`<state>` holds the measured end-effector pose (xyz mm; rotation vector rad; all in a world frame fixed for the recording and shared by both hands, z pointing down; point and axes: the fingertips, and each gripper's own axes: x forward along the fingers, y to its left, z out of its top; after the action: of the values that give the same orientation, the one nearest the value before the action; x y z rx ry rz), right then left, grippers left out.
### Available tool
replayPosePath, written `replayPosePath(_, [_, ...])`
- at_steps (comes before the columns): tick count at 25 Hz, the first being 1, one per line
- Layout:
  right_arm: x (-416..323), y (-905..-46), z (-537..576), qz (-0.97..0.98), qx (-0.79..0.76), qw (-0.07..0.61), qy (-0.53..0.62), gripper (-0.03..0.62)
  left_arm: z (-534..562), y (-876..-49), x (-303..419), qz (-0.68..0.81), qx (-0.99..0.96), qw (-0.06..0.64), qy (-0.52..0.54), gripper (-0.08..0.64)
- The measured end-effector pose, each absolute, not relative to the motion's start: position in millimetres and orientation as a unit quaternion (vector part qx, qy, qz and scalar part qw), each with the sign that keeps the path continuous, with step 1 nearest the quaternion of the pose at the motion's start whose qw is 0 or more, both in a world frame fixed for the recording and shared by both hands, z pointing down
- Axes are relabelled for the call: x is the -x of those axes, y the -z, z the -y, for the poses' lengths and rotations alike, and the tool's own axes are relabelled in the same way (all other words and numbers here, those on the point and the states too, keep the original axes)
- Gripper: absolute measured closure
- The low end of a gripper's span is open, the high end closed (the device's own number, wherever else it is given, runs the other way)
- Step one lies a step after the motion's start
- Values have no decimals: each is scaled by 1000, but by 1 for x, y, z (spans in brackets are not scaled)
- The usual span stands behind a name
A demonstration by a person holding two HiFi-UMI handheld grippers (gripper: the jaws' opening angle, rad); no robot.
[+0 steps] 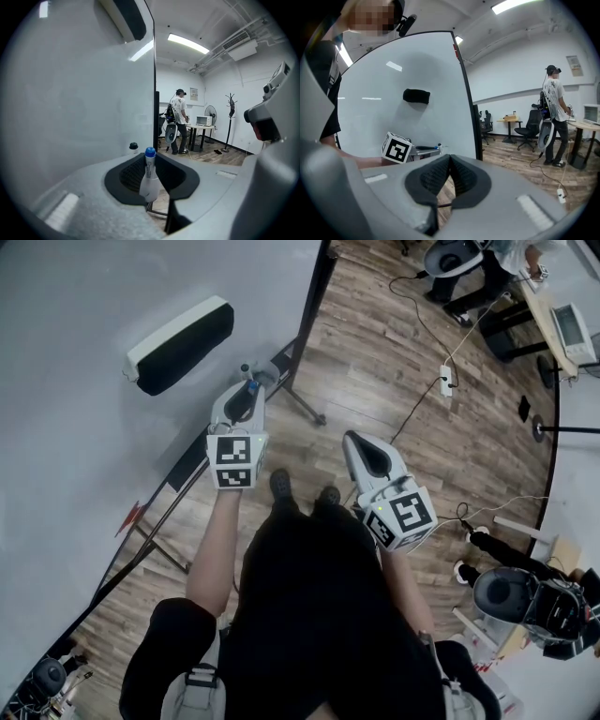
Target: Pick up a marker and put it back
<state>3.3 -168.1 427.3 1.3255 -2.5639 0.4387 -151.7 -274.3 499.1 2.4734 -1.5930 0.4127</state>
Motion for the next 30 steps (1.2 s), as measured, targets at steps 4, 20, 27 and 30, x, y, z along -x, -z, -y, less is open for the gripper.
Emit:
replayPosePath(4, [-5, -428, 175, 873, -452, 109, -150, 591, 274, -479, 156, 542, -828, 75, -119, 483])
replayPosePath(20, [8, -405, 210, 891, -430, 72, -129, 591, 237, -375, 168, 552, -832, 48, -41, 484])
replayPosePath(27, [18, -404, 215, 897, -417, 66, -131, 591, 213, -334, 178, 558, -827, 61, 18, 483])
replayPosePath(30, [24, -402, 216, 901, -409, 66, -130, 591, 207, -327, 186, 564, -822, 67, 36, 483])
